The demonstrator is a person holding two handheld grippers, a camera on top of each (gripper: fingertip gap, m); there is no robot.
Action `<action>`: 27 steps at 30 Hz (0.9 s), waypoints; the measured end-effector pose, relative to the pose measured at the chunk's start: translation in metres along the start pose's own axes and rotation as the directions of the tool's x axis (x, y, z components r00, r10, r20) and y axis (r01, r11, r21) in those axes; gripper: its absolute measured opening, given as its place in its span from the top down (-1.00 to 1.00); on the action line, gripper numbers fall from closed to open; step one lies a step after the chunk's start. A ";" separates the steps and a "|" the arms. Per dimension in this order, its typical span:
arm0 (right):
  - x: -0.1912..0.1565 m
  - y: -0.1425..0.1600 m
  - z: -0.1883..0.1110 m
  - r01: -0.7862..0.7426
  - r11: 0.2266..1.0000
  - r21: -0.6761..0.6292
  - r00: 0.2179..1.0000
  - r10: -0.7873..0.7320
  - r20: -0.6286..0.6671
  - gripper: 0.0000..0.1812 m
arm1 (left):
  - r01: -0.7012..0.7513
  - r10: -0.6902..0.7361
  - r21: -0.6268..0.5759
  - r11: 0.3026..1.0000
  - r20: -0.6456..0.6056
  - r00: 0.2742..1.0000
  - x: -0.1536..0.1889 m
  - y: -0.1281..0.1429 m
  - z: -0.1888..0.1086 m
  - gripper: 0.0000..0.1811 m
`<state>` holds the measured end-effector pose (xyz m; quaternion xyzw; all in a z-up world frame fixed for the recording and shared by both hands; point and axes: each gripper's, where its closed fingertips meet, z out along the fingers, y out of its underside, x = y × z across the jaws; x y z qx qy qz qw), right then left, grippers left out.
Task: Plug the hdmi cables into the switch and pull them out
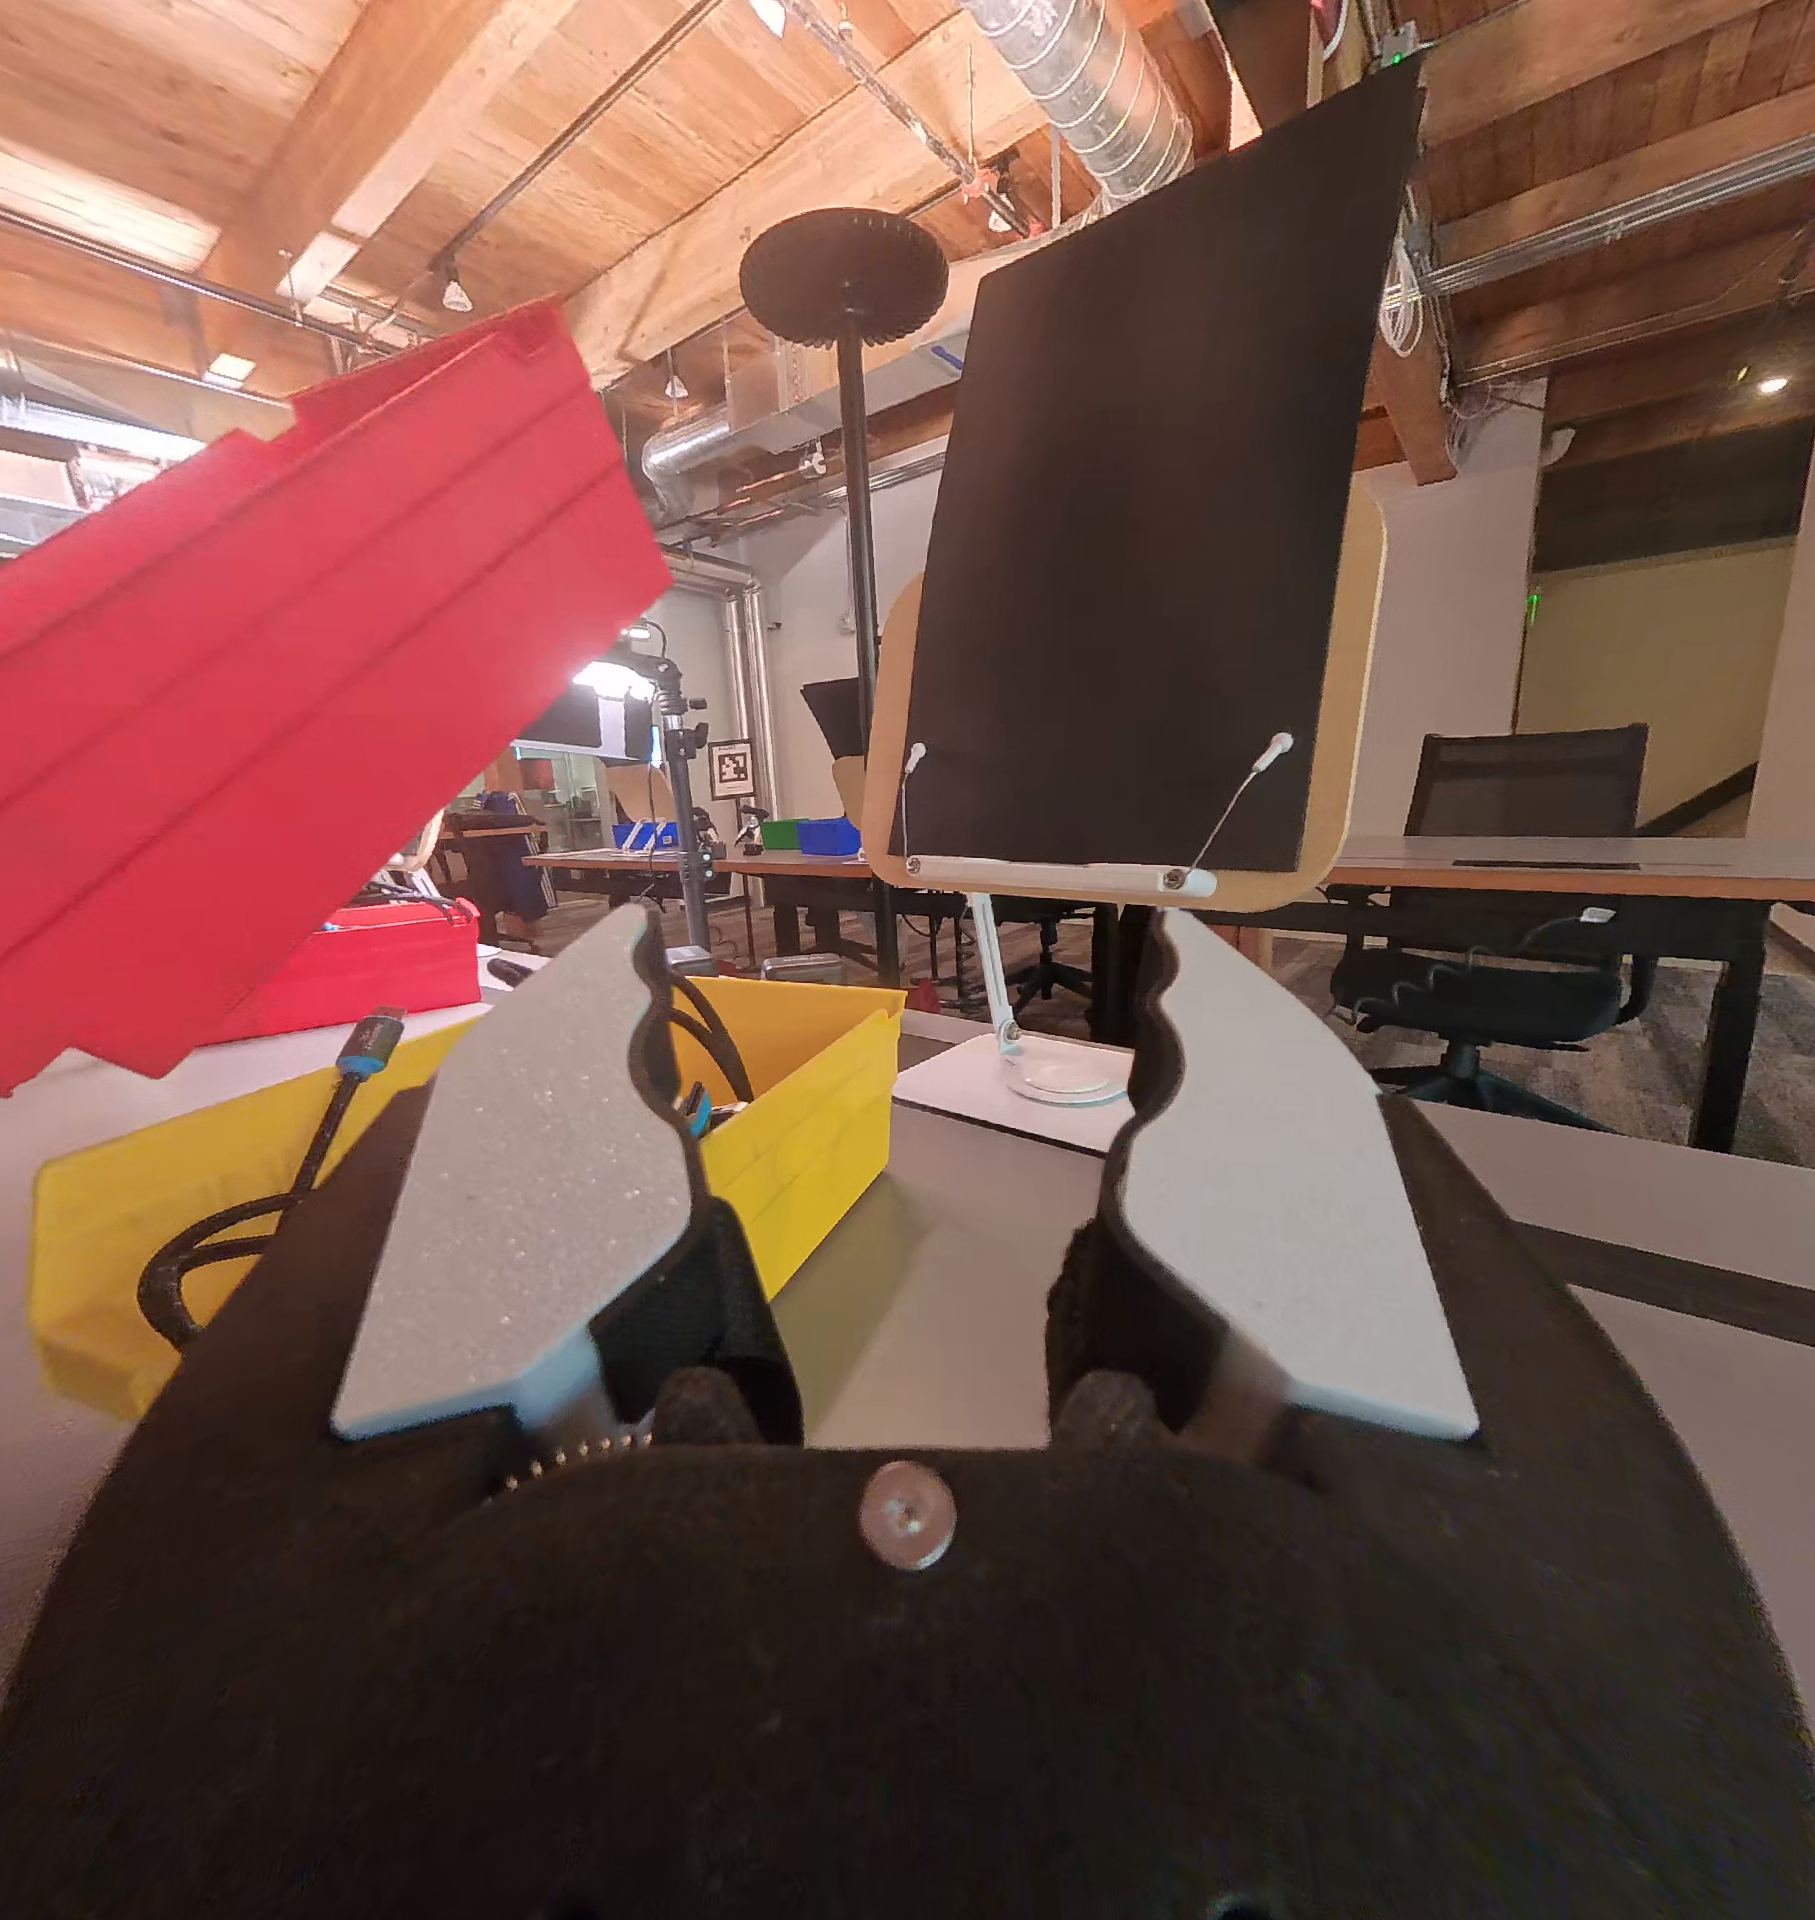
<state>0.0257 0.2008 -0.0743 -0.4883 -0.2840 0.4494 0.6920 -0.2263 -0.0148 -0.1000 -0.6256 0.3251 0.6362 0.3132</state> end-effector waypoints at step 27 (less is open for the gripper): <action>0.139 -0.169 -0.157 0.145 0.875 0.462 0.886 0.093 -0.455 0.18 | -0.007 0.142 0.452 0.892 -0.265 0.954 0.063 -0.282 -0.055 0.64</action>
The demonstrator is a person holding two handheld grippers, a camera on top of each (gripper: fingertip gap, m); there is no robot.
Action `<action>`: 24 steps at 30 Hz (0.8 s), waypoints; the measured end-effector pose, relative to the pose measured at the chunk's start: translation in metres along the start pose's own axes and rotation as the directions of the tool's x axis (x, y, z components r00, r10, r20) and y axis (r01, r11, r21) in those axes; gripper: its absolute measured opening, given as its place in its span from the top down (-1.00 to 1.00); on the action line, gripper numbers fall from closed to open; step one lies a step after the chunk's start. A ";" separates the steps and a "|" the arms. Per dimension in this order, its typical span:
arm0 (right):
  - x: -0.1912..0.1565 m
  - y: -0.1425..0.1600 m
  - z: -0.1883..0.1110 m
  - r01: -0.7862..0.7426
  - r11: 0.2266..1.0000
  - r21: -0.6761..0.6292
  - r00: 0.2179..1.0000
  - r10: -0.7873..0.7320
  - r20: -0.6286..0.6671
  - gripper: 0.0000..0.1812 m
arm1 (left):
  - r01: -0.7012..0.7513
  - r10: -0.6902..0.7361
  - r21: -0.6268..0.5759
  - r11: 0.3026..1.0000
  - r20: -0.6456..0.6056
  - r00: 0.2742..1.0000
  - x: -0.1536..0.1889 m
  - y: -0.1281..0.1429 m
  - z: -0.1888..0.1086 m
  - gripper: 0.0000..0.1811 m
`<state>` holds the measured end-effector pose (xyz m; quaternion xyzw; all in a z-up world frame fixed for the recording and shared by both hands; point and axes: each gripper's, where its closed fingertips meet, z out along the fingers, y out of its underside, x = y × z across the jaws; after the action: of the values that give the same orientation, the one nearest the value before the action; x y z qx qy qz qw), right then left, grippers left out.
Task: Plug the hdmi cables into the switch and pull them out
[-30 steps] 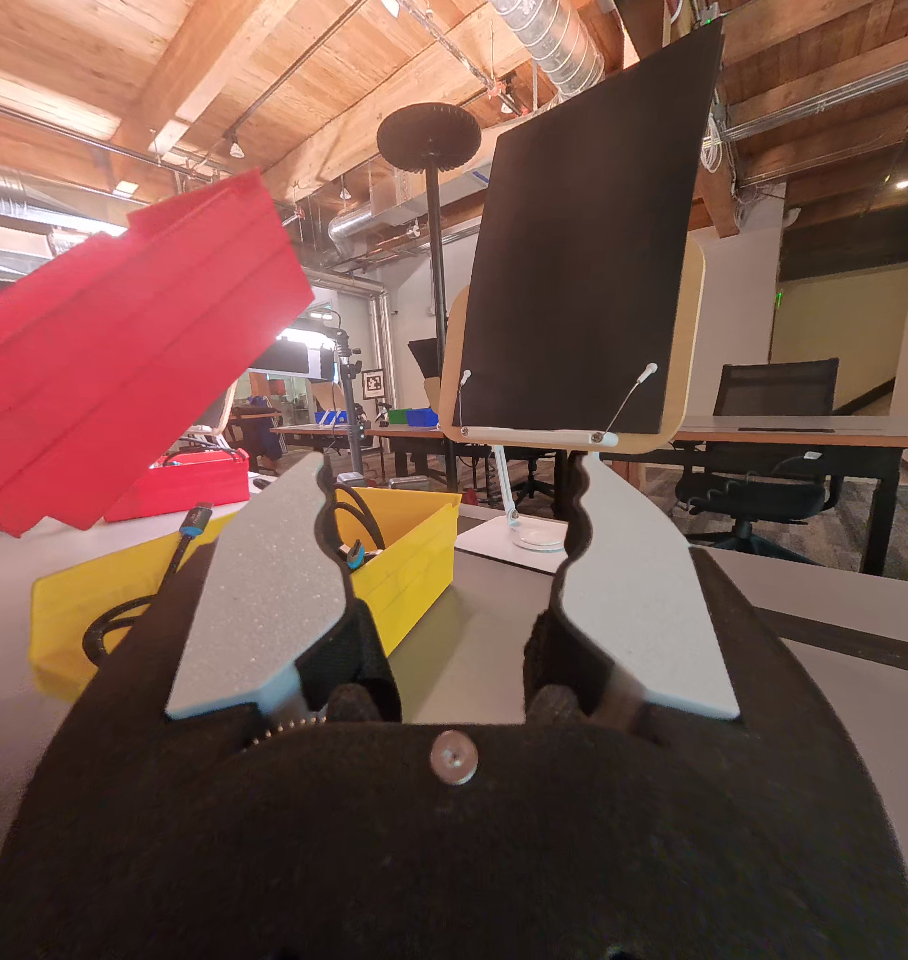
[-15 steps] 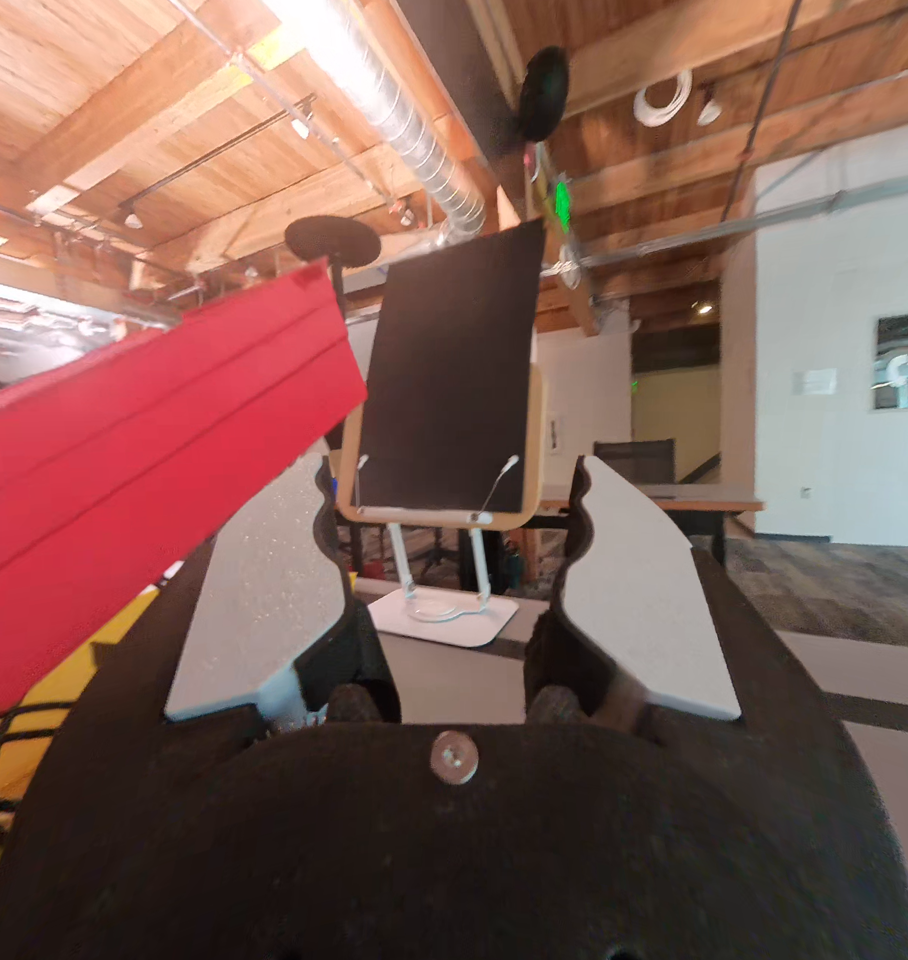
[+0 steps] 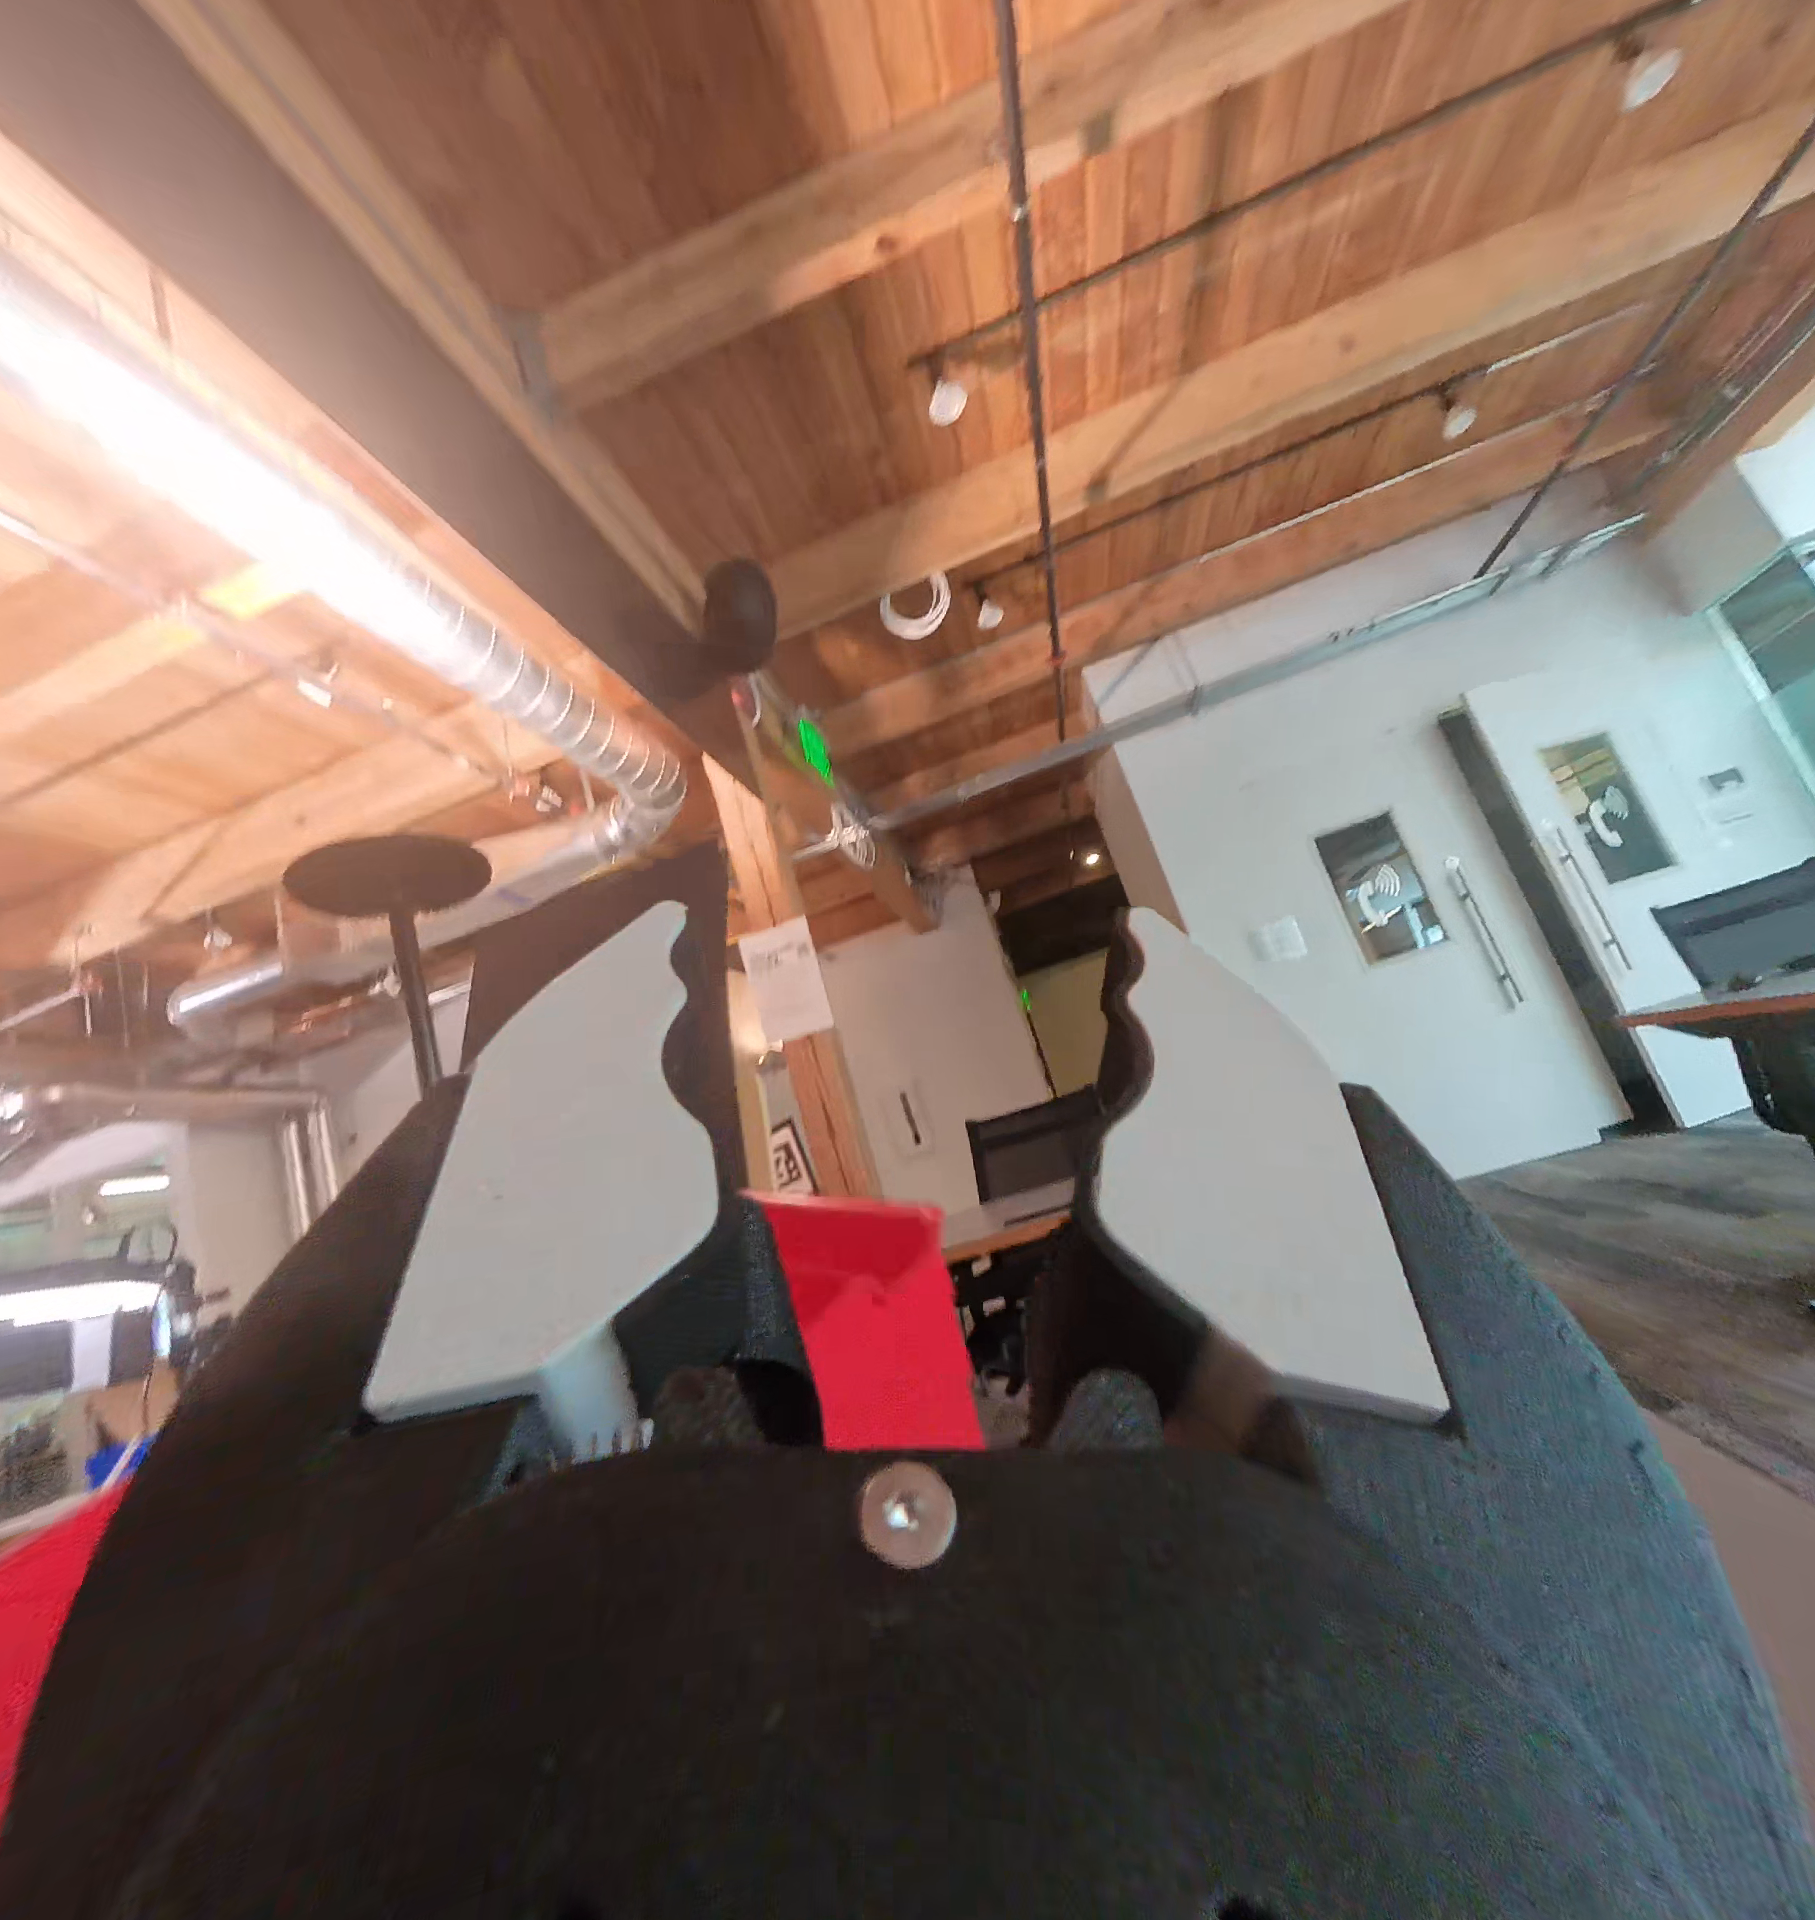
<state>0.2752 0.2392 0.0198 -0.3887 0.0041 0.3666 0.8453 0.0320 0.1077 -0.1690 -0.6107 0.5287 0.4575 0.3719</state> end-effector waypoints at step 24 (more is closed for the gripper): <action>-0.097 -0.012 -0.021 0.131 0.947 -0.293 0.909 0.003 0.416 0.51 | 0.462 -0.439 -0.068 0.884 -0.461 0.772 0.062 -0.061 0.041 0.27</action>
<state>0.2173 0.1605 0.0417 -0.4322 -0.2452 0.4079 0.7659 0.0871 0.1371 -0.2427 -0.8010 0.4512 0.1827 0.3484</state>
